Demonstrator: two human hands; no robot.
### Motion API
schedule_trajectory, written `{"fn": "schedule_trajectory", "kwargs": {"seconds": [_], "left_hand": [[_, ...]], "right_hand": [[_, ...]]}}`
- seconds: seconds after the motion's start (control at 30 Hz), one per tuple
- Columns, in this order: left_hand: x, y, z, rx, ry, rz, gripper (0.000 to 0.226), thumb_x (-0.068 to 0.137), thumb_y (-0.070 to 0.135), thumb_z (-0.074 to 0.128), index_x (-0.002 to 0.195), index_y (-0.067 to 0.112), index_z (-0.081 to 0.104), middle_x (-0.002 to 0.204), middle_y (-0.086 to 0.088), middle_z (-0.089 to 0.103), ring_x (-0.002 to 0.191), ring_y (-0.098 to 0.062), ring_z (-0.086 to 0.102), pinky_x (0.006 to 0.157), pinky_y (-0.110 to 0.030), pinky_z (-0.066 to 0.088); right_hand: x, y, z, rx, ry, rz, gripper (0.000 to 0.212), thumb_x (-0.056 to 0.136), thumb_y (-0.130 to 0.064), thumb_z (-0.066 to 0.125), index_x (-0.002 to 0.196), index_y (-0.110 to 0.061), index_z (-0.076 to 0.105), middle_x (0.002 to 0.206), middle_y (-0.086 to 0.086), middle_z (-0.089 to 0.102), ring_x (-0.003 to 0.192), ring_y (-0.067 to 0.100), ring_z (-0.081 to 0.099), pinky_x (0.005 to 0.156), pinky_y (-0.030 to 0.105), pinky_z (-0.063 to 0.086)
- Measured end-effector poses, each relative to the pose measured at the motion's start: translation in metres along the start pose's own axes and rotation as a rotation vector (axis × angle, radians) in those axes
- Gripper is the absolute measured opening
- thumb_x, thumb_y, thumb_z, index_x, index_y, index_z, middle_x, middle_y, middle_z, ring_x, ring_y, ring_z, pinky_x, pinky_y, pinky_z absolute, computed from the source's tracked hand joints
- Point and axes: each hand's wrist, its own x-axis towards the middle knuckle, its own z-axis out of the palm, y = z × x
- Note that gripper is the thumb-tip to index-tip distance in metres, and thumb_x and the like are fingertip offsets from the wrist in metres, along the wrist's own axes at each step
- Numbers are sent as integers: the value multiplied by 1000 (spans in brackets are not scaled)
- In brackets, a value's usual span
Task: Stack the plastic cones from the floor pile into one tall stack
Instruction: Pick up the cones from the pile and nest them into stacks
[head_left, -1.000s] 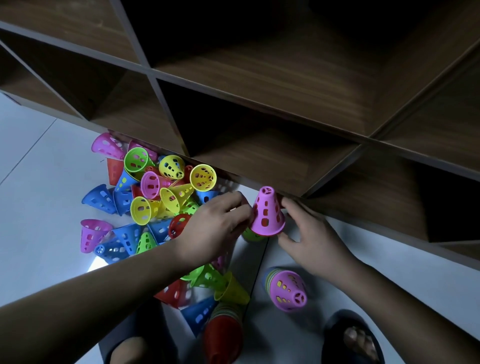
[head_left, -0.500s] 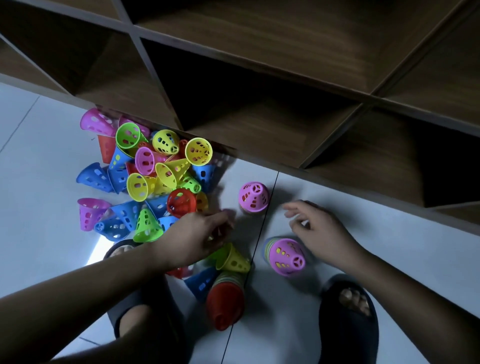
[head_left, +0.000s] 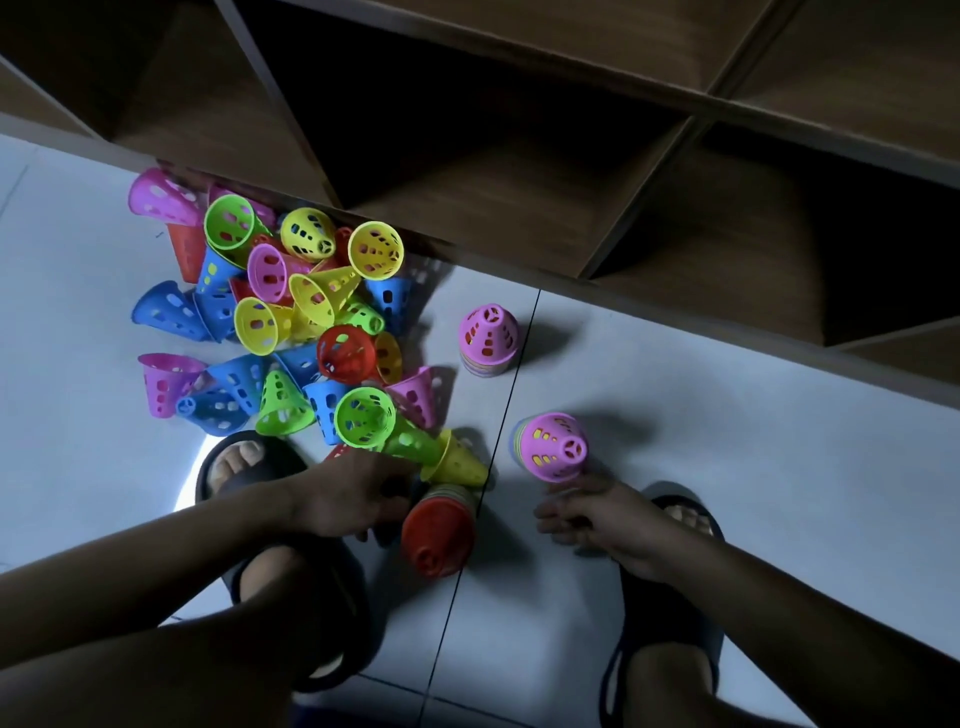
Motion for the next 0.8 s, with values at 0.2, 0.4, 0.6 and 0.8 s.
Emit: {"fn": "schedule_trajectory", "kwargs": {"seconds": [0.2, 0.4, 0.6, 0.8], "left_hand": [[5, -5, 11, -401, -45, -200, 8, 96, 11, 72, 90, 13, 68, 89, -15, 76, 82, -26, 77, 82, -44, 65], [6, 12, 19, -697, -96, -250, 16, 95, 3, 72, 103, 7, 58, 96, -22, 77, 91, -33, 77, 80, -37, 61], [23, 17, 28, -773, -66, -288, 39, 72, 18, 81, 104, 9, 62, 99, -24, 74, 84, -31, 71, 73, -37, 58], [38, 23, 36, -648, 79, -251, 12, 101, 6, 64, 94, 15, 68, 78, 5, 75, 66, 0, 69, 66, -17, 56]], "right_hand": [[11, 11, 10, -156, -83, -103, 43, 97, -11, 68, 129, -39, 67, 130, -9, 72, 125, 7, 64, 93, 22, 47], [20, 10, 8, -226, -5, -183, 61, 97, -6, 66, 131, -55, 53, 137, 10, 65, 129, 9, 59, 81, 15, 45], [6, 12, -2, -138, -27, -202, 51, 104, -8, 57, 152, 0, 43, 156, 21, 47, 130, 26, 55, 90, 9, 47], [-3, 6, 28, 108, -232, 22, 35, 107, -27, 56, 142, -21, 56, 140, 5, 65, 110, 37, 74, 86, 55, 62]]}}
